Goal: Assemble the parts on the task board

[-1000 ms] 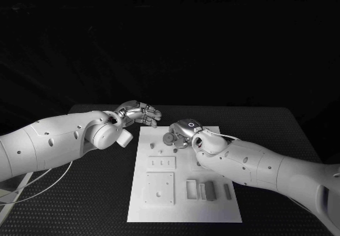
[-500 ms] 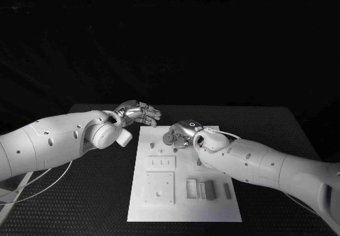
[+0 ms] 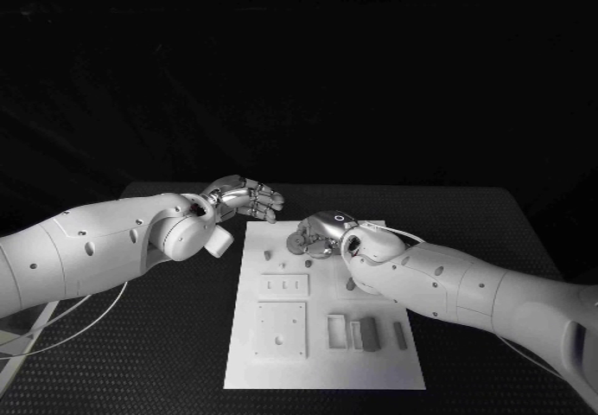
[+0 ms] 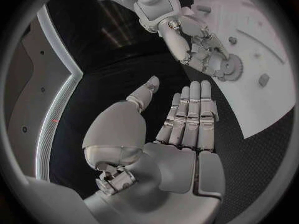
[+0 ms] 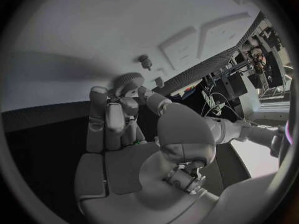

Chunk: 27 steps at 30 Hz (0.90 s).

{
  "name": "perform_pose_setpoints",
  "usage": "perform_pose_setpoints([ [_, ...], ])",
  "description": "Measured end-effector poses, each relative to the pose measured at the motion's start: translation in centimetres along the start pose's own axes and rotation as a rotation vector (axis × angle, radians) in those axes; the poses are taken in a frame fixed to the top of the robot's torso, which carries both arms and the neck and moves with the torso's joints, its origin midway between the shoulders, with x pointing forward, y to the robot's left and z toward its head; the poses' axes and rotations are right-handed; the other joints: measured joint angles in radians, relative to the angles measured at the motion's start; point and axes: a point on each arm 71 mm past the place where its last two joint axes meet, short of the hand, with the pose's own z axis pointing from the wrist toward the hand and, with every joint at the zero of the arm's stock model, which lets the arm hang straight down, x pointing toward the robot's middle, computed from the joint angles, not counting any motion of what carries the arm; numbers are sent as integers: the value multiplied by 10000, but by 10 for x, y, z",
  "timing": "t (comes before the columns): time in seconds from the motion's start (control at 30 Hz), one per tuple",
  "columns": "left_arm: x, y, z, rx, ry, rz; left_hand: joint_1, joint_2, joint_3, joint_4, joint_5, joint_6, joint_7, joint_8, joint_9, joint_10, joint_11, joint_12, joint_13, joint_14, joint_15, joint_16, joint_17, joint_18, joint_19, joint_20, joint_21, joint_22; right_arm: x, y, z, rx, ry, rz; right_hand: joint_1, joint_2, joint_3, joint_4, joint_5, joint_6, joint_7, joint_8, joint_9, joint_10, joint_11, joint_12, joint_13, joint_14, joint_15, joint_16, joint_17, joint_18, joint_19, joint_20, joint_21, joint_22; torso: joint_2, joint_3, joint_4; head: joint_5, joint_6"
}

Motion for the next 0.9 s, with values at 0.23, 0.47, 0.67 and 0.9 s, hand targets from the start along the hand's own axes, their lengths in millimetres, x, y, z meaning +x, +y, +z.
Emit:
perform_pose_setpoints([
  [0.23,0,0,0,-10,-8,0,0,0,0,0,0,0,0,0,0,0,0,0,0,0,0,0,1,0,0,0,0,0,0,0,1,16,38,-13,92,-21,-66,-208,0,-31,28,0,3,0,0,0,10,-1,2,0,28,-3,-39,-32,0,-1,3,0,-7,-12,-1],
  [0.47,-1,0,-1,-20,-19,-1,0,0,0,0,0,0,0,0,1,0,0,0,0,0,0,0,9,0,0,0,0,8,0,0,0,11,59,-71,81,-322,-68,-210,0,-49,15,17,-7,0,0,58,24,-2,2,87,191,-3,-54,-17,45,-1,3,1,-5,-29,-11],
  [0.67,-2,1,-1,-34,-35,-1,1,0,0,0,0,0,0,0,-7,0,0,0,0,0,0,0,21,0,0,0,0,8,-1,-5,-3,108,115,-106,134,-454,-40,-238,0,42,73,229,64,1,0,95,36,35,39,88,245,-3,-54,-16,44,-1,2,-2,-1,-19,-19],
  [0.9,-2,1,-2,-58,-49,-1,1,0,0,0,0,0,0,0,-7,1,0,0,0,0,0,0,20,0,0,0,-39,8,0,-6,-4,185,208,-122,134,-454,-40,-238,0,99,90,195,42,-35,36,95,36,35,39,87,245,-3,-51,-19,80,-2,-3,-9,-6,-16,-18],
])
